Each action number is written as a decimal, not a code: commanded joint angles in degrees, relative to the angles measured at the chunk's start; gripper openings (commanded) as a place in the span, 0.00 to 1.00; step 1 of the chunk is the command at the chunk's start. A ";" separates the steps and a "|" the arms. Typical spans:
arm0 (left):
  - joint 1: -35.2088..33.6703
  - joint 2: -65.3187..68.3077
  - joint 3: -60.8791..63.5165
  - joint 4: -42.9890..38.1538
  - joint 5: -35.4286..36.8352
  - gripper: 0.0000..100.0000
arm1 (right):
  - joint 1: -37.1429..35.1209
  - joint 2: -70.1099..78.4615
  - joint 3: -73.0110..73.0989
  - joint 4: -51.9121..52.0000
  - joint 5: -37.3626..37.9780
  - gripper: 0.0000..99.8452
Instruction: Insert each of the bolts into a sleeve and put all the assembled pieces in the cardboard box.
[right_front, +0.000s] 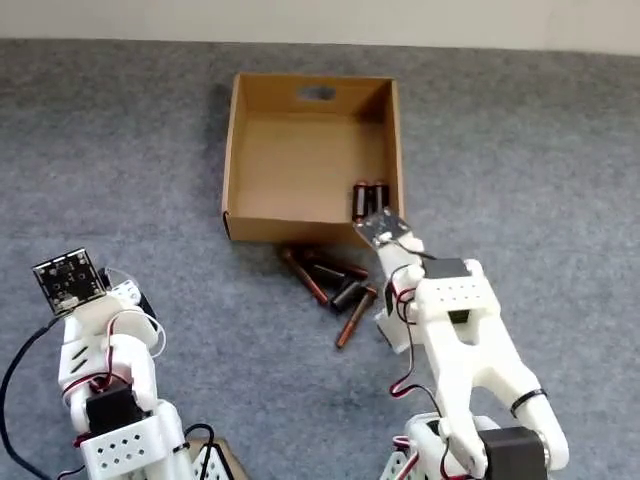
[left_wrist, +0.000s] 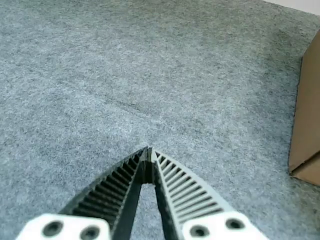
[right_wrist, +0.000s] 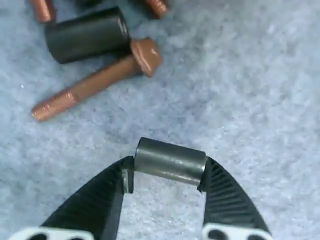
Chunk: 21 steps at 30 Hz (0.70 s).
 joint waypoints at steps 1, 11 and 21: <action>1.10 -0.31 -0.22 -1.32 0.44 0.01 | 0.57 -2.15 0.04 -1.27 0.97 0.19; 1.10 -0.31 -0.22 -1.32 0.44 0.01 | 0.40 -2.15 -0.04 -1.01 7.65 0.19; 1.10 -0.31 -0.22 -1.32 0.44 0.01 | 0.40 -2.15 0.04 -0.84 7.47 0.22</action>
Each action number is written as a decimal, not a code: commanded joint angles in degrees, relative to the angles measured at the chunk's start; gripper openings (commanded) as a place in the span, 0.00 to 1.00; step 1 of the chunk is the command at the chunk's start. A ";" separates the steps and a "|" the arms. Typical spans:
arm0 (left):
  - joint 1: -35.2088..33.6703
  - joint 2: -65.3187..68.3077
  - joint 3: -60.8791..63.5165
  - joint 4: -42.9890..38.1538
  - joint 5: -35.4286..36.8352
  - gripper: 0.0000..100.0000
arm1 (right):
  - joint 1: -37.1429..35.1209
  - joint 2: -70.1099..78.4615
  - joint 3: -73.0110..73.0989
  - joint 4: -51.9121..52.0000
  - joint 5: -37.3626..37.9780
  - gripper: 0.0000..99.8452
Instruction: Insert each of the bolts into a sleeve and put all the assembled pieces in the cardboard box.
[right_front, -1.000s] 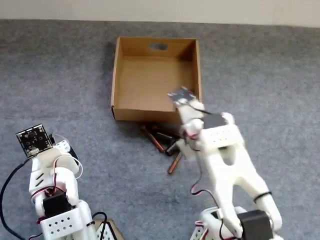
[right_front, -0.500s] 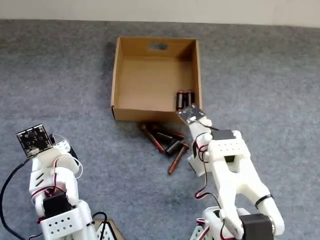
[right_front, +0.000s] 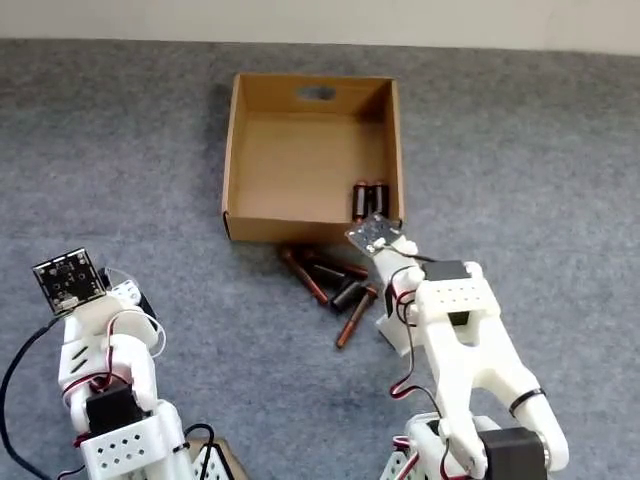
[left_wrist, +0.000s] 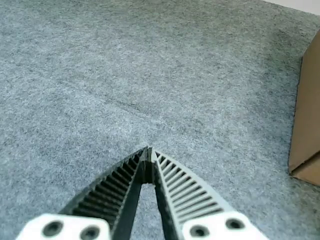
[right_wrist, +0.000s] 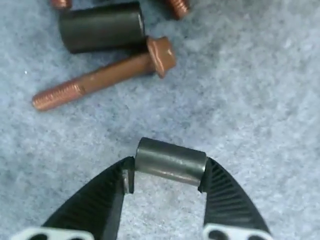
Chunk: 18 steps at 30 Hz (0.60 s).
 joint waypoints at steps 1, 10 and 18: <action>1.10 -0.31 -0.22 -1.32 0.44 0.01 | 0.57 -1.98 -0.48 -0.13 0.62 0.25; 1.10 -0.31 -0.13 -1.32 0.44 0.01 | 0.75 -2.51 -0.66 -0.13 12.57 0.30; 1.10 -0.31 -0.13 -1.32 0.35 0.01 | 0.84 -2.59 -0.75 10.95 50.46 0.26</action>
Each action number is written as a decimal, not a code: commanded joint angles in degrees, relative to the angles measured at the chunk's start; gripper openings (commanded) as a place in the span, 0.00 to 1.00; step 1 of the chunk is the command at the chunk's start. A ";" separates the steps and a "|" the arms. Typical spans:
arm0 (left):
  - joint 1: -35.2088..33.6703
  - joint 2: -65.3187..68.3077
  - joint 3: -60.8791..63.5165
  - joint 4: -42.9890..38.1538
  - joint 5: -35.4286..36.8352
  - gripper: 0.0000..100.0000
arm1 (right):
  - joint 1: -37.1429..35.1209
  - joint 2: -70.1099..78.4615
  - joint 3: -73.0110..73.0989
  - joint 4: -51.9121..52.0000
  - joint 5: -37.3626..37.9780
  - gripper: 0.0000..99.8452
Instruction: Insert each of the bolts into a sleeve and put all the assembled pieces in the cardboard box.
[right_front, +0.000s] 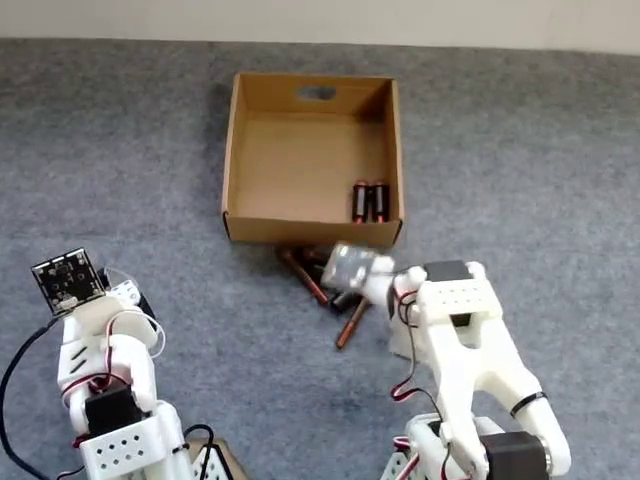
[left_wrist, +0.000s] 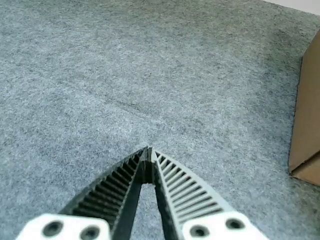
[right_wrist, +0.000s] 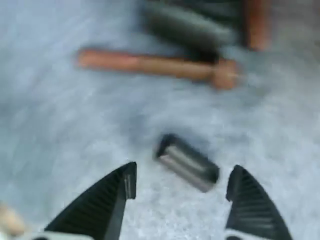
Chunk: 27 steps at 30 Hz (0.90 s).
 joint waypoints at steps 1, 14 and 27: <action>1.10 -0.31 -0.13 -1.32 0.35 0.01 | 0.57 -1.89 -0.75 6.55 16.09 0.26; 1.10 -0.31 0.13 -2.29 0.35 0.01 | 0.40 -1.19 0.04 -1.54 17.32 0.26; 1.10 -0.31 0.13 -2.20 0.35 0.01 | 2.07 -1.19 9.89 -15.78 2.64 0.08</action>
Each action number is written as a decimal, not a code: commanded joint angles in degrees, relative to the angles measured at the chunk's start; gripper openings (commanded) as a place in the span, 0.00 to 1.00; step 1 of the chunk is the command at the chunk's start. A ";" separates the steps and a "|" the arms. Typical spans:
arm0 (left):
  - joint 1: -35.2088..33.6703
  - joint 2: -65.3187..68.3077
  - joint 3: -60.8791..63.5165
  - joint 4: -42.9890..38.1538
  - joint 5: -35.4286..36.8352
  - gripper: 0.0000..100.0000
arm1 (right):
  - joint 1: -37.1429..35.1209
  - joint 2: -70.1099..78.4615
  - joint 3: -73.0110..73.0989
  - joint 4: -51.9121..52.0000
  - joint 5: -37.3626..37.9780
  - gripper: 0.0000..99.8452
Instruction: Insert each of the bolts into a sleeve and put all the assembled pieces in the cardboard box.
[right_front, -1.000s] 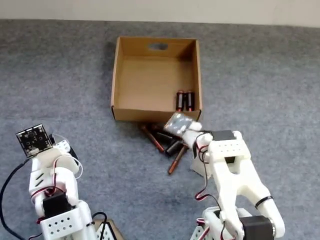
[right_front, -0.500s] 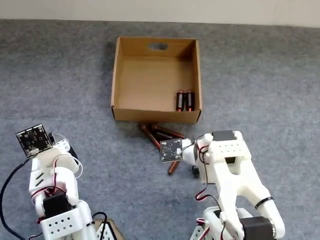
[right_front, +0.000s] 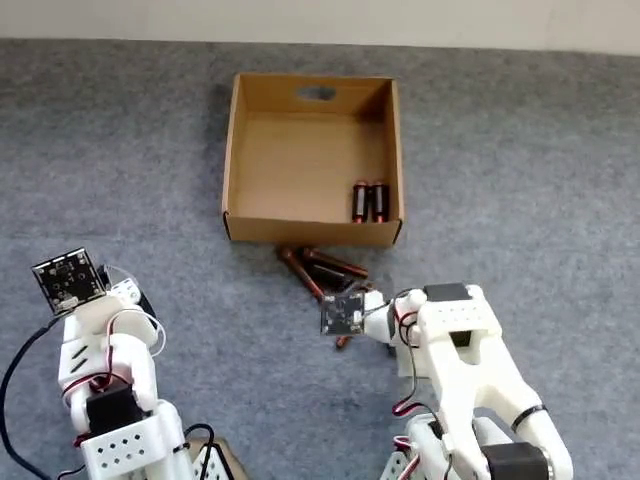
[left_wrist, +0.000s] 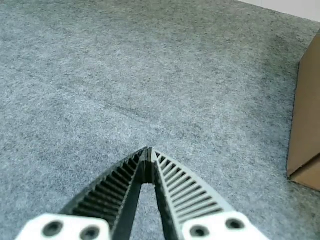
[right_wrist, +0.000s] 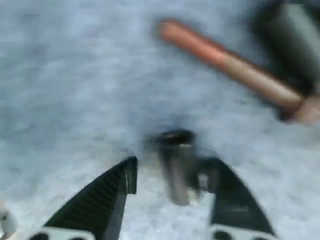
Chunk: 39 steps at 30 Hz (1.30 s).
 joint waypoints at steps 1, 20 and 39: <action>0.92 -0.31 0.13 -1.14 0.35 0.01 | 1.10 -0.13 0.31 -5.93 -12.04 0.02; 0.92 -0.31 0.13 -1.14 0.44 0.01 | 14.37 0.04 -4.70 -6.90 -64.35 0.01; 4.09 -0.31 0.04 -1.05 -3.96 0.01 | 6.46 -8.84 -4.09 -1.10 -72.44 0.01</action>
